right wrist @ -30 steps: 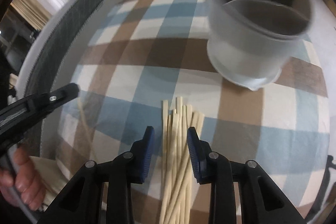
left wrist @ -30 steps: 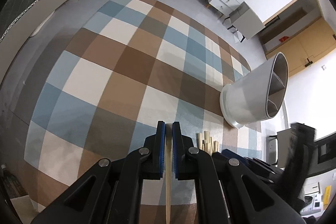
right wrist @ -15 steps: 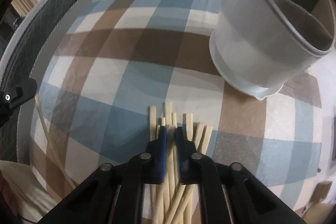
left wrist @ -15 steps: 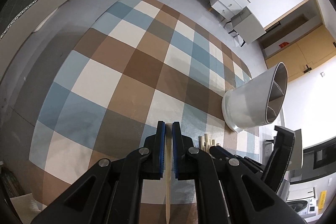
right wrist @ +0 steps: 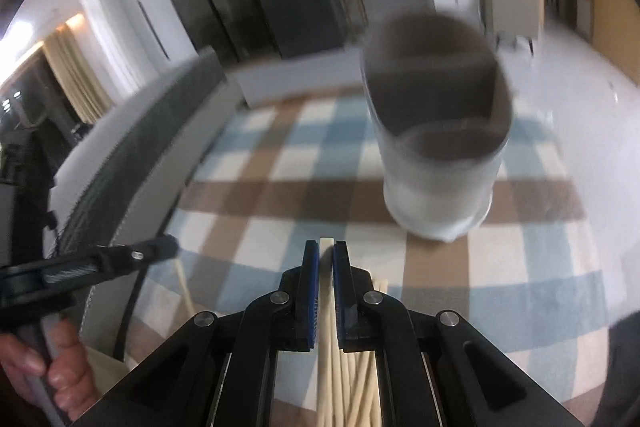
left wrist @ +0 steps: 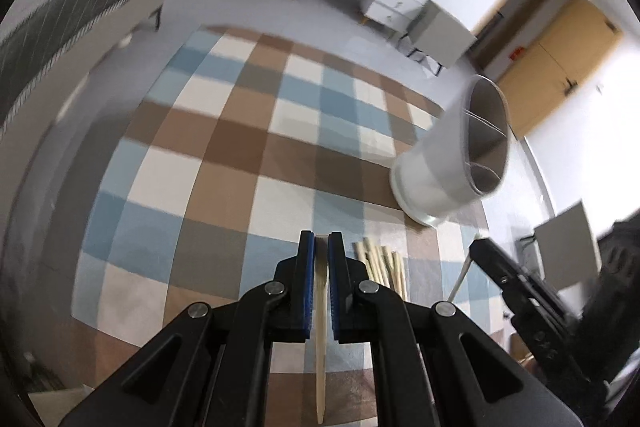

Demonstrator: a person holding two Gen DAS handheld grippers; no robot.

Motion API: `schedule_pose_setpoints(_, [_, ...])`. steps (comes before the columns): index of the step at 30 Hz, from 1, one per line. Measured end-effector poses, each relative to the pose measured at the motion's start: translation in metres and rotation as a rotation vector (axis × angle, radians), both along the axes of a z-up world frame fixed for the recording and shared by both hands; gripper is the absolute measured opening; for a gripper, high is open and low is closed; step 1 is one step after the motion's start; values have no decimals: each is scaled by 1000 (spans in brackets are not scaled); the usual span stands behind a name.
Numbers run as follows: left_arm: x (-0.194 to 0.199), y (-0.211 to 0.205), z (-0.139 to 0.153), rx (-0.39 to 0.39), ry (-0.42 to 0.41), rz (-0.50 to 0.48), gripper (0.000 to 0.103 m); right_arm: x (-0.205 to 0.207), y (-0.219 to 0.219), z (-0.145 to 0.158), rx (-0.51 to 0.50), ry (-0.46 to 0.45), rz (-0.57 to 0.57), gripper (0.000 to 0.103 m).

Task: Organize utensils
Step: 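Lift both chopsticks to the holder and open the left gripper to drop its chopstick in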

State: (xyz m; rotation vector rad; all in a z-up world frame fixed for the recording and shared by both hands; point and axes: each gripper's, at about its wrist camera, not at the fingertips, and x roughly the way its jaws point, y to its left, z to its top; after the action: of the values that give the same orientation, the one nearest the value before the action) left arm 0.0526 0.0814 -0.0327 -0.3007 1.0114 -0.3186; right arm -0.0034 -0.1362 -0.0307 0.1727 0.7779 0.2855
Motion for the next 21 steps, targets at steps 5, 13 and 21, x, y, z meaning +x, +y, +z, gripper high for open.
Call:
schedule_pose_setpoints(5, [-16, -21, 20, 55, -46, -60, 2, -18, -3, 14, 18, -73, -1, 6])
schedule_pose_setpoints(13, [-26, -49, 42, 143, -82, -103, 2, -27, -24, 30, 89, -141, -33, 6])
schedule_pose_setpoints(21, [-20, -74, 65, 175, -109, -170, 2, -31, -46, 46, 105, -201, -48, 6])
